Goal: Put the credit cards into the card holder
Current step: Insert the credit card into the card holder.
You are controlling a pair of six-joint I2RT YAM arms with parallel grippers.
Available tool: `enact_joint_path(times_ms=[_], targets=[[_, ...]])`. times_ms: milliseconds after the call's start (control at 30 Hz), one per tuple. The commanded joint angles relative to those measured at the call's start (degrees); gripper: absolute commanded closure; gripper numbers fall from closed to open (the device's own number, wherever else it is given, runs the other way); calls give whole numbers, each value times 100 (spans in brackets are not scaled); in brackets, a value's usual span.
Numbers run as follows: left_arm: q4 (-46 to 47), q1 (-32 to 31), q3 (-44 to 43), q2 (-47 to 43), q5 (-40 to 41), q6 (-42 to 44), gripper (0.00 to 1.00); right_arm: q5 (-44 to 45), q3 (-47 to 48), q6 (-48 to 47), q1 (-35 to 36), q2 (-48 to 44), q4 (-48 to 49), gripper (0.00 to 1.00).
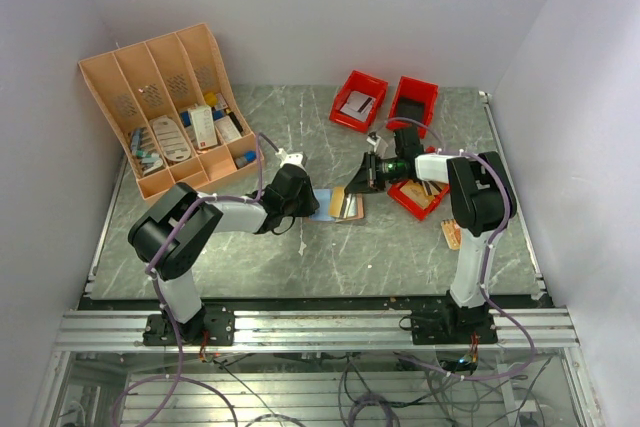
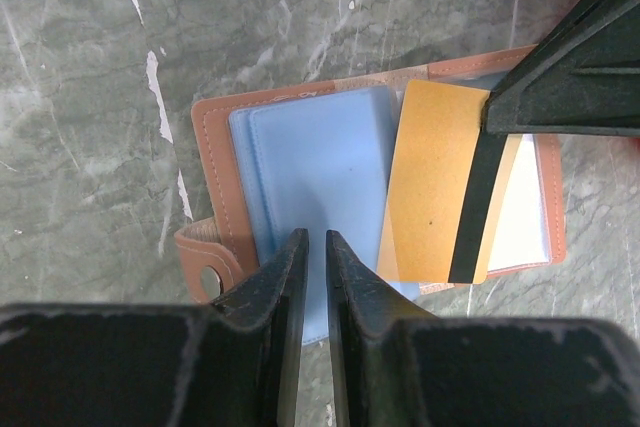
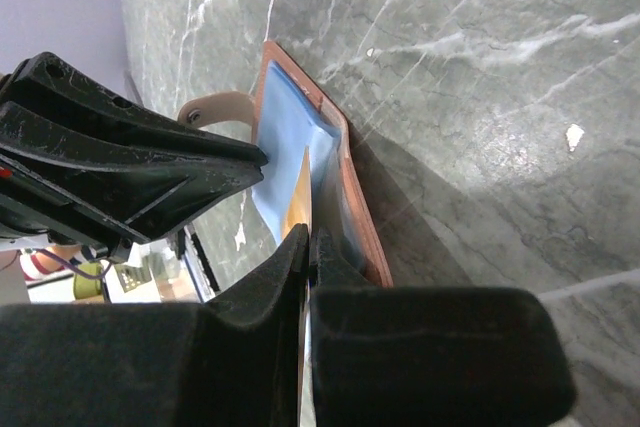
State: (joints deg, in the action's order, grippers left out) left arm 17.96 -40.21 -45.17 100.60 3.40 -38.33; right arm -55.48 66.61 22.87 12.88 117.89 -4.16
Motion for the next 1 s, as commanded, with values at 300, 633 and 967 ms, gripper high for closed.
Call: enact_joint_path(times_ms=[300,633,967], targets=[[-172,28,34,-121,-118,163,74,197,539,-584,124,359,-852,100],[-216,29,-44,-56,-173,228,74,249,850,-820,156,589,-1331,100],[-249,28,-94,-49,-212,316,74,336,1179,-1095,224,859,-1773,100]])
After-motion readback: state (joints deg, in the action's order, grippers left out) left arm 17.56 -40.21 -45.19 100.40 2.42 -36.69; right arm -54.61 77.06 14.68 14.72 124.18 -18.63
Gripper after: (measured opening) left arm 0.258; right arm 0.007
